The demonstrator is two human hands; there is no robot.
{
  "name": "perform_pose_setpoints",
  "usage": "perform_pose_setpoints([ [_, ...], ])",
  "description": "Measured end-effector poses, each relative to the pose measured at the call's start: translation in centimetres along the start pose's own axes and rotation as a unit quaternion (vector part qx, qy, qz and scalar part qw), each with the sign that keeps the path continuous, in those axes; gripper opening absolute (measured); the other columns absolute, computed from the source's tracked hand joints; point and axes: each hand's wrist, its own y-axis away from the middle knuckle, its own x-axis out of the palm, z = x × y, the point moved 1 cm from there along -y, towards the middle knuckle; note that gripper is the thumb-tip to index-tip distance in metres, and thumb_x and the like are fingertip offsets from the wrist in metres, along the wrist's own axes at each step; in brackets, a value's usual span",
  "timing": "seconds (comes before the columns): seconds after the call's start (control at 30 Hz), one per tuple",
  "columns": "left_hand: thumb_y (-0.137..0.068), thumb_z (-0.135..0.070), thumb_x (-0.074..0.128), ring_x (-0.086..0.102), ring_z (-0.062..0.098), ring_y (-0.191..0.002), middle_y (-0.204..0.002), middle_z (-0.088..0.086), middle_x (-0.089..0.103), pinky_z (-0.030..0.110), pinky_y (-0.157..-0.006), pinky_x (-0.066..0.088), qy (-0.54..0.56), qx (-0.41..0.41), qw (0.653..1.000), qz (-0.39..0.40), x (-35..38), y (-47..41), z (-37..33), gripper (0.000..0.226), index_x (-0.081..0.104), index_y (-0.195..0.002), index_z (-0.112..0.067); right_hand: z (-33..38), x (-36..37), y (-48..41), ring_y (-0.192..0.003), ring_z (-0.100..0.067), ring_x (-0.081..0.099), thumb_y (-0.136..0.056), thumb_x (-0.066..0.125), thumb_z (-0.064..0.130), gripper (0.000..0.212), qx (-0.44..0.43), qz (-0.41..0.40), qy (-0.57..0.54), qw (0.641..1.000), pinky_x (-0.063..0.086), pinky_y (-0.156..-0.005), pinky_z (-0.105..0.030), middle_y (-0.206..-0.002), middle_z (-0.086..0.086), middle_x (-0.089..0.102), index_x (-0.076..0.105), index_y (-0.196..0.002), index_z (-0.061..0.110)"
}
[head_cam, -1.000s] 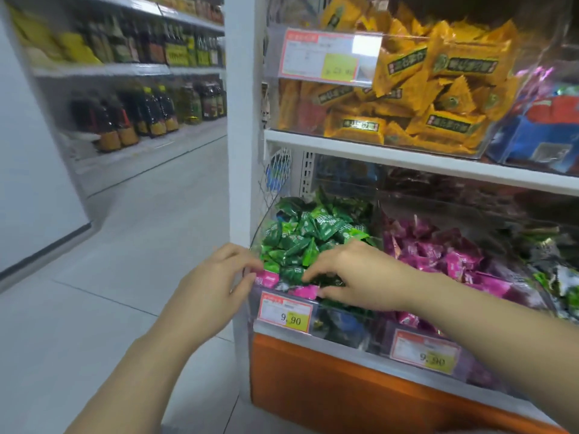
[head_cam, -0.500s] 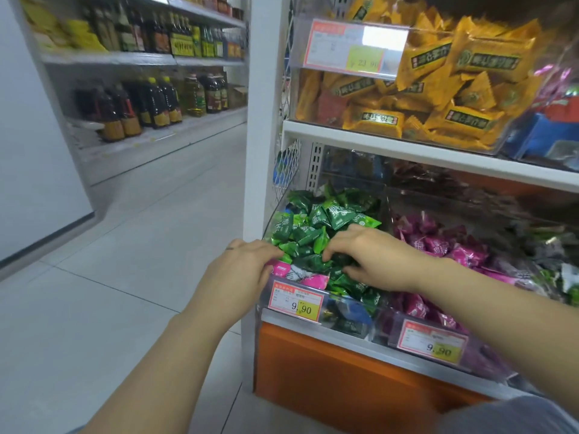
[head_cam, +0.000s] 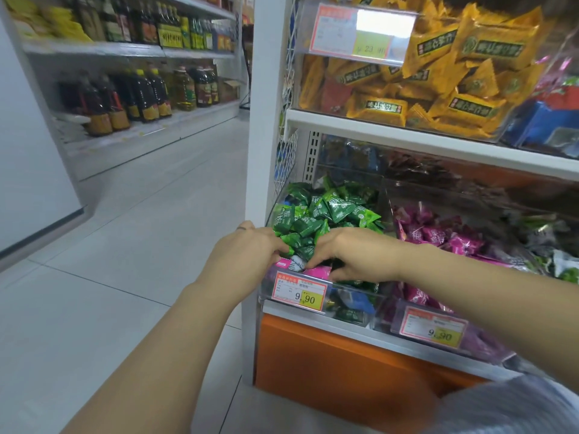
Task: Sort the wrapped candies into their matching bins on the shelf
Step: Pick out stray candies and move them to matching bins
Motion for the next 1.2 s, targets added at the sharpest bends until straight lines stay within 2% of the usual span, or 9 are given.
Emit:
perform_pose_setpoints([
  [0.13, -0.100, -0.031, 0.044, 0.041, 0.014, -0.109, -0.113, -0.013, 0.057, 0.029, -0.078, 0.047, -0.001, 0.002, 1.000, -0.020, 0.0, 0.3, 0.1, 0.022, 0.064, -0.109, -0.034, 0.1, 0.3, -0.2, -0.106, -0.012, 0.052, -0.089, 0.062, 0.027, 0.035, -0.003, -0.018, 0.010, 1.000, 0.046, -0.085, -0.034, -0.111, 0.008, 0.057, 0.060, -0.124, 0.029],
  [0.23, -0.099, -0.035, 0.044, 0.039, 0.011, -0.109, -0.113, -0.015, 0.057, 0.025, -0.075, 0.043, 0.006, 0.002, 0.999, -0.043, 0.1, 0.5, 0.1, 0.022, 0.063, -0.109, -0.033, -0.2, 0.9, 0.1, -0.107, -0.011, 0.050, -0.090, 0.061, 0.028, 0.032, 0.004, -0.039, -0.009, 0.999, 0.045, -0.090, -0.033, -0.112, 0.007, 0.057, 0.060, -0.122, 0.025],
  [0.37, -0.097, -0.030, 0.046, 0.033, 0.005, -0.097, -0.103, -0.015, 0.060, 0.022, -0.065, 0.031, 0.070, -0.001, 0.987, -0.144, -0.7, 0.8, -0.2, 0.017, 0.062, -0.101, -0.026, -0.5, 0.8, 1.4, -0.093, -0.003, 0.050, -0.091, 0.060, 0.026, 0.027, 0.050, -0.084, -0.108, 0.989, 0.038, -0.081, -0.011, -0.106, 0.012, 0.059, 0.058, -0.117, 0.021],
  [0.47, -0.096, -0.028, 0.048, 0.032, 0.002, -0.089, -0.085, -0.016, 0.055, 0.018, -0.057, 0.026, 0.126, -0.023, 0.971, -0.200, -1.7, 1.2, -0.8, 0.011, 0.059, -0.096, -0.027, 0.0, -0.2, 2.7, -0.086, -0.001, 0.055, -0.089, 0.061, 0.018, 0.024, 0.090, -0.139, -0.223, 0.961, 0.045, -0.076, -0.011, -0.094, 0.019, 0.055, 0.057, -0.113, 0.021],
  [0.63, -0.094, -0.027, 0.050, 0.050, 0.004, -0.064, -0.071, -0.017, 0.053, 0.020, -0.056, 0.034, 0.236, -0.023, 0.943, -0.232, -2.4, 1.2, -2.6, 0.009, 0.058, -0.091, -0.026, 1.3, -2.0, 4.8, -0.093, -0.018, 0.063, -0.087, 0.060, 0.012, 0.021, 0.119, -0.218, -0.413, 0.876, 0.051, -0.082, -0.027, -0.099, -0.003, 0.067, 0.062, -0.105, 0.022],
  [0.83, -0.094, -0.022, 0.055, 0.067, 0.003, -0.064, -0.081, -0.008, 0.064, 0.017, -0.056, 0.046, 0.483, -0.045, 0.862, -0.147, -2.4, -0.2, -5.8, 0.011, 0.060, -0.085, -0.025, 1.6, -1.4, 7.6, -0.097, -0.017, 0.067, -0.087, 0.062, 0.024, 0.022, 0.145, -0.262, -0.523, 0.798, 0.049, -0.096, -0.043, -0.103, -0.002, 0.071, 0.065, -0.107, 0.016],
  [1.0, -0.094, -0.017, 0.055, 0.070, 0.008, -0.069, -0.087, 0.000, 0.067, 0.020, -0.060, 0.053, 0.596, -0.027, 0.799, -0.077, -1.9, -1.3, -8.5, 0.010, 0.060, -0.086, -0.020, 0.6, -0.5, 9.7, -0.089, -0.021, 0.066, -0.080, 0.062, 0.017, 0.024, 0.132, -0.231, -0.649, 0.713, 0.052, -0.093, -0.047, -0.099, -0.006, 0.068, 0.065, -0.103, 0.010],
  [1.13, -0.096, -0.011, 0.050, 0.070, 0.006, -0.072, -0.089, 0.000, 0.070, 0.016, -0.063, 0.054, 0.646, -0.014, 0.763, 0.014, -1.6, -1.6, -10.2, 0.017, 0.062, -0.091, -0.022, -0.3, -0.2, 11.1, -0.083, -0.020, 0.067, -0.078, 0.062, 0.015, 0.025, 0.135, -0.248, -0.648, 0.707, 0.056, -0.082, -0.036, -0.094, -0.009, 0.069, 0.065, -0.101, 0.006],
  [1.2, -0.097, -0.012, 0.049, 0.069, 0.002, -0.078, -0.096, -0.006, 0.069, 0.017, -0.070, 0.055, 0.621, -0.001, 0.784, 0.006, -1.5, -1.7, -10.2, 0.021, 0.063, -0.095, -0.028, -1.2, -0.2, 12.0, -0.079, -0.018, 0.067, -0.076, 0.063, 0.017, 0.020, 0.155, -0.282, -0.632, 0.705, 0.054, -0.076, -0.030, -0.084, -0.007, 0.069, 0.067, -0.095, 0.009],
])
